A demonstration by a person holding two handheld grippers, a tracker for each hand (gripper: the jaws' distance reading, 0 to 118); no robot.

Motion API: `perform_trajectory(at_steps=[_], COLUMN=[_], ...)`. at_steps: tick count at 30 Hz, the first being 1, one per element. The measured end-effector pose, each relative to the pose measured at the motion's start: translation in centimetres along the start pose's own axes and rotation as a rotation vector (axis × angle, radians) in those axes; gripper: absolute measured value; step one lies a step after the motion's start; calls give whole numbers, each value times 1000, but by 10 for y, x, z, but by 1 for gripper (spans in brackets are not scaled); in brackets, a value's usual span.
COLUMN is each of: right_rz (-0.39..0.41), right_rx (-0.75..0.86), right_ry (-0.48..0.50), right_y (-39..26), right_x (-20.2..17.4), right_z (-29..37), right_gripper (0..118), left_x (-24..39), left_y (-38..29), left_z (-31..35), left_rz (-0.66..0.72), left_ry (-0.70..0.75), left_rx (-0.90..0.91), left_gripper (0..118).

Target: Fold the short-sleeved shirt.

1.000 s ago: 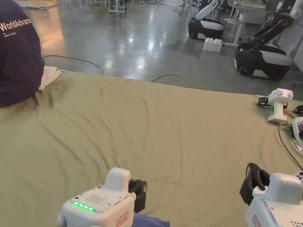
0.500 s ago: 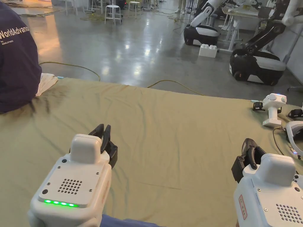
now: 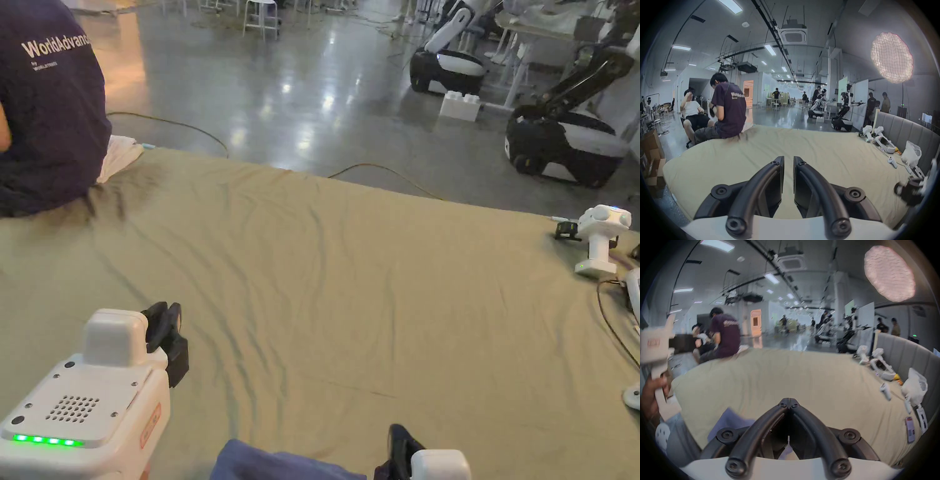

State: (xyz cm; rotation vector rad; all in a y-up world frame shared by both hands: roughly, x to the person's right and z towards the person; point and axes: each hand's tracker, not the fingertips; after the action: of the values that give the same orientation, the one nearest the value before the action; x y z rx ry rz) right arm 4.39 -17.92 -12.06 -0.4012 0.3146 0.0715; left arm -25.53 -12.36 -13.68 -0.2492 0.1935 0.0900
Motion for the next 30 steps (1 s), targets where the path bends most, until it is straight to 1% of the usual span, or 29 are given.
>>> perform_trajectory(at_steps=[2,5,7,9,11,13,14,15,16,17,18,20,22,25,29,30], right_rz=[19,24,12,6,-35,-20,-12,-8,-7,-7,-7,0,3,-2,-3,-4], right_rx=[-47,-148,-174,-232,-294,-298,-305,-305,-306,-307,-309,-316,-319,-324,-326,-327], right_ry=[44,50,17,-29,-11,-27,-32,-32,-32,-29,-26,-18,-16,-15,-11,-11], right_y=[-20,-45,-60,-73,-84,-91,-93,-95,-95,-94,-92,-92,-92,-91,-91,-90], right_x=[-16,-29,-30,-28,-23,-22,-21,-19,-17,-16,-15,-14,-14,-14,-15,-15], right_z=[-8,-24,-33,-43,-51,-52,-53,-53,-52,-52,-53,-54,-55,-55,-55,-55], right_gripper=[0,0,0,0,0,0,0,0,0,0,0,0,0,0,0,0], left_x=[-11,-29,-41,-50,-59,-67,-71,-75,-78,-79,-80,-82,-81,-78,-65,-59], left_y=[-9,-24,-36,-48,-60,-72,-77,-82,-88,-93,-99,-108,-118,-136,-163,-171], left_z=[3,6,5,3,-2,-7,-11,-17,-22,-25,-30,-38,-48,-68,-90,-96], left_rz=[21,80,113,138,187,251,288,323,348,370,381,398,453,556,711,741], left_ry=[-3,-37,-79,-119,-180,-263,-299,-354,-389,-434,-469,-511,-567,-689,-847,-866], left_rx=[-48,-138,-214,-307,-393,-483,-520,-580,-628,-672,-717,-750,-815,-906,-1020,-1071], left_gripper=[13,13,13,13,13,13,17,26,46,59,64,64,68,72,73,73])
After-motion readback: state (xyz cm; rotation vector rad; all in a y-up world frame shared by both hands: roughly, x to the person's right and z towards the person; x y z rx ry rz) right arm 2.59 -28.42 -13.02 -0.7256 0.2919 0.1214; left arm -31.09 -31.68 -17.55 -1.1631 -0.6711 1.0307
